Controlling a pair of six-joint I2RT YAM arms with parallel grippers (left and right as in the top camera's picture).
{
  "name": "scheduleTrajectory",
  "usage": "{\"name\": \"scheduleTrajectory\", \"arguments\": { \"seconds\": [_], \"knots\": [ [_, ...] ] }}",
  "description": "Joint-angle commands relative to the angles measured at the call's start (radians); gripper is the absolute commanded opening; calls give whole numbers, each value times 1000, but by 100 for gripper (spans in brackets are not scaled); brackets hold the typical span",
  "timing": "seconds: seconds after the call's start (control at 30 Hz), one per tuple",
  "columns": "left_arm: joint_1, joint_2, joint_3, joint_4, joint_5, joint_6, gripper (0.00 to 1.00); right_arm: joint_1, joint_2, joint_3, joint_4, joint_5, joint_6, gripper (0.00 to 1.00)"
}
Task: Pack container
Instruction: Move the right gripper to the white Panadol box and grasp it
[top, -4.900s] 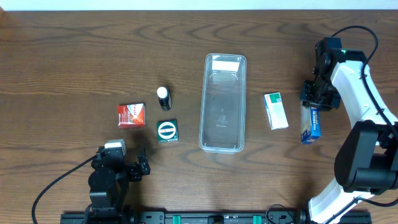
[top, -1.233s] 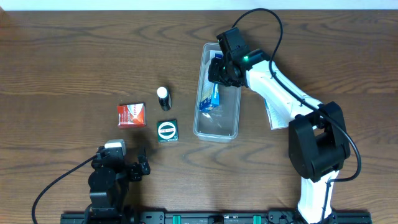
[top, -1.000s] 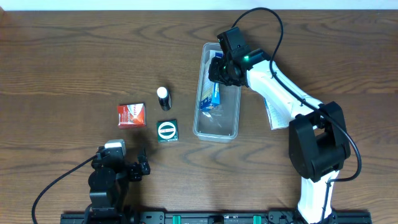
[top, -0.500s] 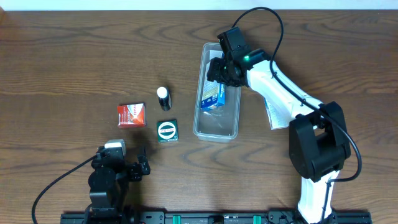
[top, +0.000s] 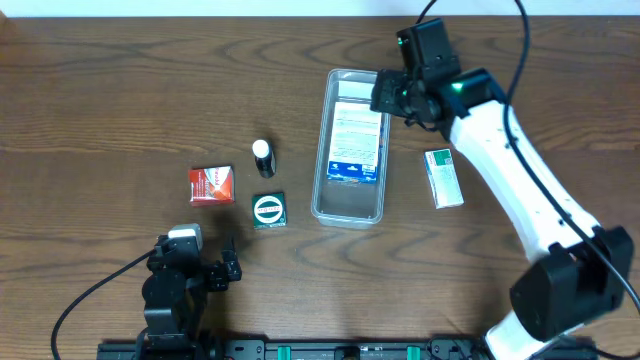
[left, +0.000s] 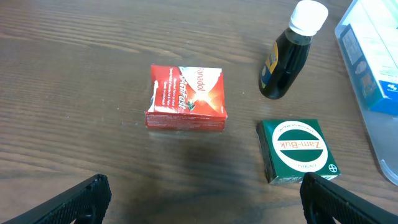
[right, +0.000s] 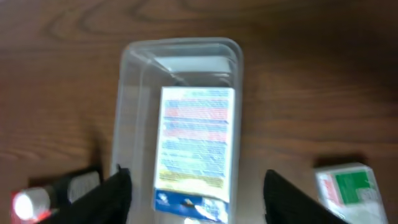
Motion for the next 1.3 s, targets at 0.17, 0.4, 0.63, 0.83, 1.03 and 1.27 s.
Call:
{"name": "scheduleTrajectory", "arguments": {
  "seconds": [0.17,0.4,0.63,0.83,1.03,1.27],
  "knots": [
    [6,-6,-13,5,3,17,98,-98,77,-13,-165,56,-34,78],
    [6,-6,-13,5,3,17,98,-219,102,-128,-163,38,-259,91],
    [6,-6,-13,5,3,17,98,-248,104,-340,-55,32,-322,90],
    [6,-6,-13,5,3,17,98,-249,104,-476,91,33,-360,84],
    [6,-6,-13,5,3,17,98,-255,104,-507,134,40,-342,65],
    [6,-6,-13,5,3,17,98,-254,103,-505,134,39,-278,45]
  ]
}}
